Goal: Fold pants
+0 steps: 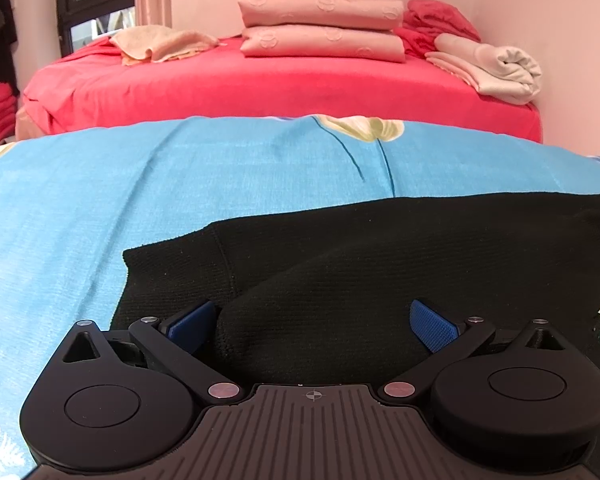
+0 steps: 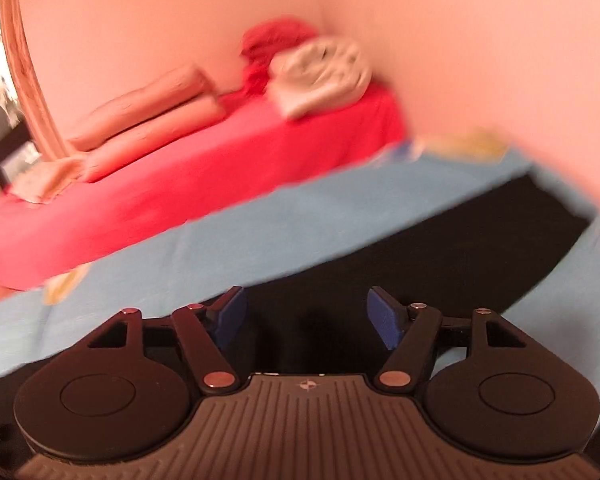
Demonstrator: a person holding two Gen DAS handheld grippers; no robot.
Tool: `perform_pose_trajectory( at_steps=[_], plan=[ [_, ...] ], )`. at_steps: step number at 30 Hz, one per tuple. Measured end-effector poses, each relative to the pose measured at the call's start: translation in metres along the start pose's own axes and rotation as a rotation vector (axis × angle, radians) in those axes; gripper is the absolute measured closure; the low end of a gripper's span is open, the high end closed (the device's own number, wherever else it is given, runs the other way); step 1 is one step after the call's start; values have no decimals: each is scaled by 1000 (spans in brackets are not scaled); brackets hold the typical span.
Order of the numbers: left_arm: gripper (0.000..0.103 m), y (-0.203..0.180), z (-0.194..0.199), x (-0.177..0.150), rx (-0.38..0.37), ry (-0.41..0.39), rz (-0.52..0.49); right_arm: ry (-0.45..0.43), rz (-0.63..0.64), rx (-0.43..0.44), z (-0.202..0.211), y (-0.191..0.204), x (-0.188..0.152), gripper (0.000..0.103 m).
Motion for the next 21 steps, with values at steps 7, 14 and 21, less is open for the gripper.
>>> perform_pose_trajectory(
  at_steps=[7, 14, 21],
  plan=[
    [0, 0, 0, 0, -2, -2, 1, -136, -28, -266, 5, -35, 14, 31],
    [0, 0, 0, -1, 0, -6, 1, -80, -488, -289, 26, -127, 27, 15],
    [0, -2, 1, -1, 7, -7, -2, -149, -310, -232, -16, -102, 30, 20]
  ],
)
Point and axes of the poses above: each gripper's, at about its wrist camera, not at the fingertips, and z roughly against the way its jaws point, y to its left, x to its top, the point moved 1 cm from there along -z, roughly the way its jaws point, and after that the axes turned 6 degrees about -z, right-handed, at the moved point
